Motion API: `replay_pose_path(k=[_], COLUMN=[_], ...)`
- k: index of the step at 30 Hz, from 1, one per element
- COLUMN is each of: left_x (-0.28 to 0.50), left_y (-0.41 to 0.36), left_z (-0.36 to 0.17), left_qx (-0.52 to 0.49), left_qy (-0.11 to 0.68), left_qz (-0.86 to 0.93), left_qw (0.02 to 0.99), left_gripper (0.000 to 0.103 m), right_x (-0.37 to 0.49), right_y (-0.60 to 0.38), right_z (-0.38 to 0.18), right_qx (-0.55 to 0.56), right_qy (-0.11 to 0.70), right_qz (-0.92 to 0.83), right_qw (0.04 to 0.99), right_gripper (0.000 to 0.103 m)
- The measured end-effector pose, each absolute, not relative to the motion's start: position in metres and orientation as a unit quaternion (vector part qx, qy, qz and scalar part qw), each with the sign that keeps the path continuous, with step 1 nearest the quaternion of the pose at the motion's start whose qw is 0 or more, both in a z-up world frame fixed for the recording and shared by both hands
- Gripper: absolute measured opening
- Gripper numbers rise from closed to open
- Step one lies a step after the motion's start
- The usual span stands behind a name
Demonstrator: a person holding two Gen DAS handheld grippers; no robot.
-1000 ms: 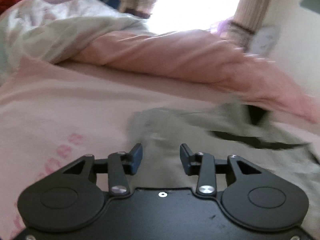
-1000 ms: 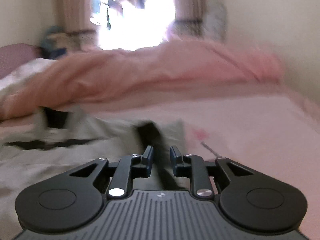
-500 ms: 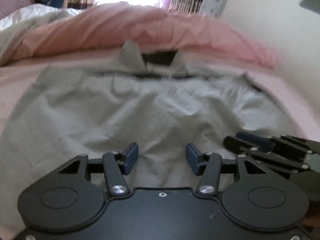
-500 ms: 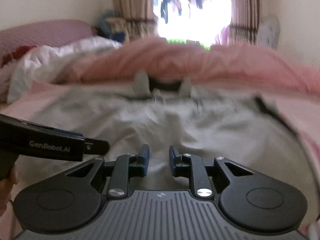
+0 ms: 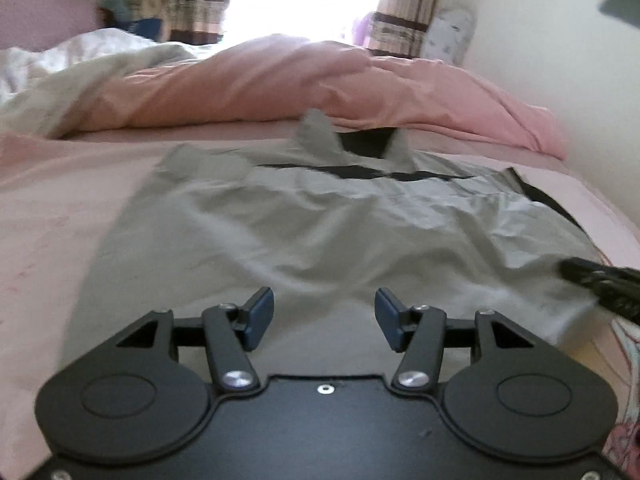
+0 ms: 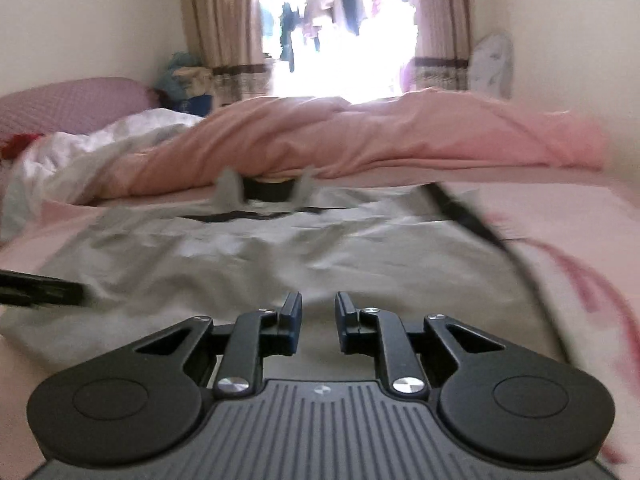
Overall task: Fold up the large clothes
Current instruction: 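Open both tools and smooth them over the folded jacket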
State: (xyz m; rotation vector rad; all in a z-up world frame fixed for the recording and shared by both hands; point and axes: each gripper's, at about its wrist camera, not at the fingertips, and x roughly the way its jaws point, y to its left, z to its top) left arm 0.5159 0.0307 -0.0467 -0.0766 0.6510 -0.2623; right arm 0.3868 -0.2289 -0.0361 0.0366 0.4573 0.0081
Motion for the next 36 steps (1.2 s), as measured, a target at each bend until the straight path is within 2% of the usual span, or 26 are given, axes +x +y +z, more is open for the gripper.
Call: replay_pose_path(k=[4, 8, 11, 13, 14, 17, 22, 24, 28, 32, 36], left_x=[0.518, 0.519, 0.521, 0.519, 0.518, 0.509, 0.512, 0.514, 0.51, 0.517, 0.518], left_y=[0.046, 0.051, 0.054, 0.056, 0.057, 0.07, 0.099, 0.105, 0.109, 0.108, 0.092], left_z=[-0.068, -0.086, -0.087, -0.081, -0.076, -0.059, -0.062, -0.073, -0.085, -0.075, -0.046], left_qx=[-0.044, -0.025, -0.04, -0.046, -0.046, -0.044, -0.066, -0.063, -0.053, -0.048, -0.037], left_qy=[0.347, 0.344, 0.344, 0.351, 0.353, 0.328, 0.347, 0.362, 0.352, 0.367, 0.332], left_qz=[-0.098, -0.104, -0.101, -0.093, -0.091, -0.07, -0.044, -0.04, -0.049, -0.043, -0.065], left_qw=[0.932, 0.933, 0.933, 0.931, 0.93, 0.941, 0.934, 0.929, 0.933, 0.928, 0.94], left_gripper=[0.055, 0.059, 0.057, 0.057, 0.057, 0.06, 0.058, 0.059, 0.061, 0.06, 0.064], right_x=[0.391, 0.393, 0.394, 0.392, 0.389, 0.374, 0.378, 0.383, 0.382, 0.382, 0.383], right_y=[-0.251, -0.269, -0.281, -0.288, -0.29, -0.301, -0.321, -0.326, -0.321, -0.314, -0.294], right_z=[-0.059, -0.076, -0.074, -0.068, -0.064, -0.047, -0.055, -0.068, -0.075, -0.06, -0.039], right_qx=[0.025, 0.066, 0.107, 0.121, 0.123, 0.112, 0.103, 0.104, 0.094, 0.077, 0.068], right_qy=[0.261, 0.262, 0.27, 0.282, 0.281, 0.244, 0.267, 0.278, 0.272, 0.27, 0.238], right_qz=[-0.022, -0.013, -0.009, -0.011, -0.018, -0.05, -0.079, -0.081, -0.082, -0.092, -0.069], right_qw=[0.965, 0.963, 0.957, 0.952, 0.952, 0.962, 0.955, 0.951, 0.954, 0.955, 0.966], right_gripper=[0.019, 0.01, 0.005, 0.006, 0.015, 0.021, 0.022, 0.018, 0.017, 0.02, 0.02])
